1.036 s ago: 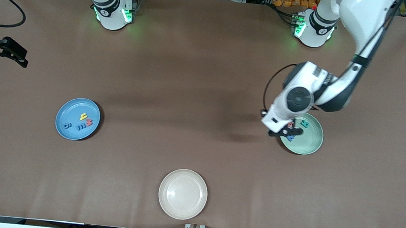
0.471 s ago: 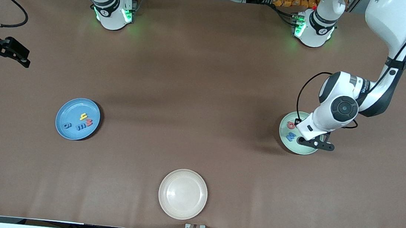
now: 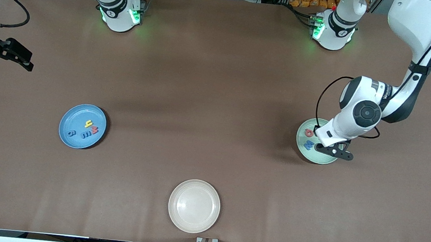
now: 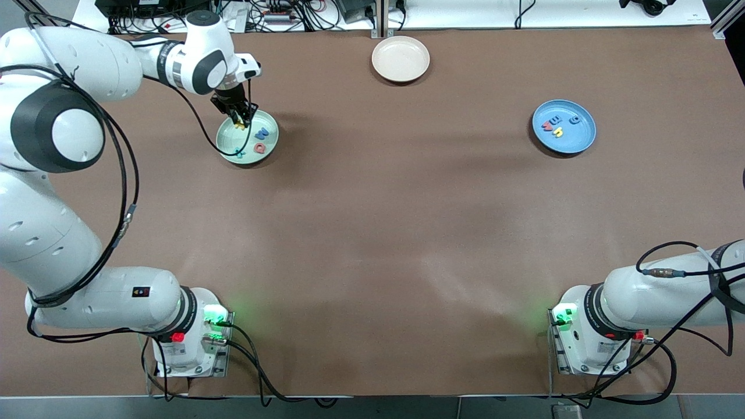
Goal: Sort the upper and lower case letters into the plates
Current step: 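Release the yellow H into the green plate with the left gripper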
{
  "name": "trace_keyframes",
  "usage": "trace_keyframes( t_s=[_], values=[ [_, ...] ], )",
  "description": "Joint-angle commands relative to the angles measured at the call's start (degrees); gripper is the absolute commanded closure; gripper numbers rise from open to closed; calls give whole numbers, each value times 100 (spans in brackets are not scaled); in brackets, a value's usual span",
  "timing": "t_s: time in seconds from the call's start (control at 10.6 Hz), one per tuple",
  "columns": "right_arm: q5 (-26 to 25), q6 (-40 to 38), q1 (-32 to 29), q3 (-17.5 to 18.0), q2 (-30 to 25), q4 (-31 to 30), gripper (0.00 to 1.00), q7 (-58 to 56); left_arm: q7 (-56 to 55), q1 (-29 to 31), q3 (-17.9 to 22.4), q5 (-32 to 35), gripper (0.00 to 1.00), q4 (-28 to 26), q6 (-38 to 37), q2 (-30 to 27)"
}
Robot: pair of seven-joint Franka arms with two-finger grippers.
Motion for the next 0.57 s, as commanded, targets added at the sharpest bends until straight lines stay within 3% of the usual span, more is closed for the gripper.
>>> trace_keyframes(
  t_s=[0.0, 0.09, 0.47],
  values=[
    [66, -79, -168, 2, -208, -35, 0, 69, 188, 66, 46, 117, 52, -146, 103, -149],
    [49, -79, -229, 2, -208, -35, 0, 69, 136, 57, 46, 117, 1, -146, 103, -157],
    [93, -70, -292, 19, -199, 0, 0, 314, 66, 65, 46, 56, 0, -120, -28, -271]
  ],
)
